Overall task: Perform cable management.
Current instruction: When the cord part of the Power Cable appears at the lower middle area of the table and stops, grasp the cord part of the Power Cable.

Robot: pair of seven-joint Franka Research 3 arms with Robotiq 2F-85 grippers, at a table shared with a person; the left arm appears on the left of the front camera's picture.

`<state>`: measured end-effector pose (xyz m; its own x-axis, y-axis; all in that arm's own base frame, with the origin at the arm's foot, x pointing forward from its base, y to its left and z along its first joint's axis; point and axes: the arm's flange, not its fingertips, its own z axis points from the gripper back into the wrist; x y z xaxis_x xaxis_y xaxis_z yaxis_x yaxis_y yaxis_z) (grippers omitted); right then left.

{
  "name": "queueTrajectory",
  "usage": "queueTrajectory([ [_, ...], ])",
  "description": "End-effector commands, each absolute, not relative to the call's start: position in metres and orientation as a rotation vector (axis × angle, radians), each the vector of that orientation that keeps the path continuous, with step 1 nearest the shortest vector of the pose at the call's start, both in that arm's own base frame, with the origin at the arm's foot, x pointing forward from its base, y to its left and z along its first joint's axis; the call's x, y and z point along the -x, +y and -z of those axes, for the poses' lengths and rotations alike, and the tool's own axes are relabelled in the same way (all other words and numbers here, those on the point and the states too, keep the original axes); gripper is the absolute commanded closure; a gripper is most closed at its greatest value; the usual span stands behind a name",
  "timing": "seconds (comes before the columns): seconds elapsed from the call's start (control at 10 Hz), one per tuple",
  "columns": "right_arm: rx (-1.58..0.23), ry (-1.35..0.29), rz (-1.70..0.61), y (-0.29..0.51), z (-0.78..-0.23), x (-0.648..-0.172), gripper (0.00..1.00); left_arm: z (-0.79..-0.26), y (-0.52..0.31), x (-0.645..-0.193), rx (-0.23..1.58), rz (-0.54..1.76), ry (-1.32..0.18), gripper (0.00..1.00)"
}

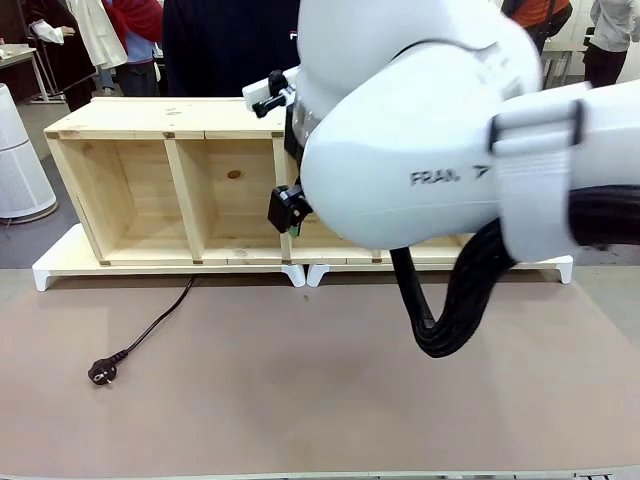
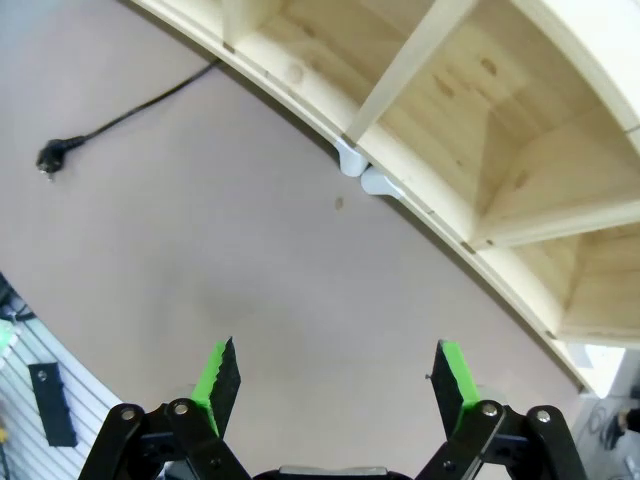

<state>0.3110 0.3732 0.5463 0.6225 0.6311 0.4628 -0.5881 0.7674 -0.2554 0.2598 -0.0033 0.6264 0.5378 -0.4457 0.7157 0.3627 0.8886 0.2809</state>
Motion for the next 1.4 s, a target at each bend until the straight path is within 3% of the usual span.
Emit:
queueTrajectory([
  [0.0,0.089,-0.554,-0.675,0.402,-0.529,-0.33,0.0,-0.627,-0.003,-0.259,-0.103,0.481,-0.882,0.0],
  [0.6,-0.002,-0.522,-0.695,0.471,-0.503,-0.331,0.0,-0.627,-0.003,-0.259,-0.103,0.481,-0.882,0.0],
  [1.3,-0.017,-0.505,-0.754,0.478,-0.505,-0.317,0.0,-0.627,-0.003,-0.259,-0.103,0.481,-0.882,0.0],
])
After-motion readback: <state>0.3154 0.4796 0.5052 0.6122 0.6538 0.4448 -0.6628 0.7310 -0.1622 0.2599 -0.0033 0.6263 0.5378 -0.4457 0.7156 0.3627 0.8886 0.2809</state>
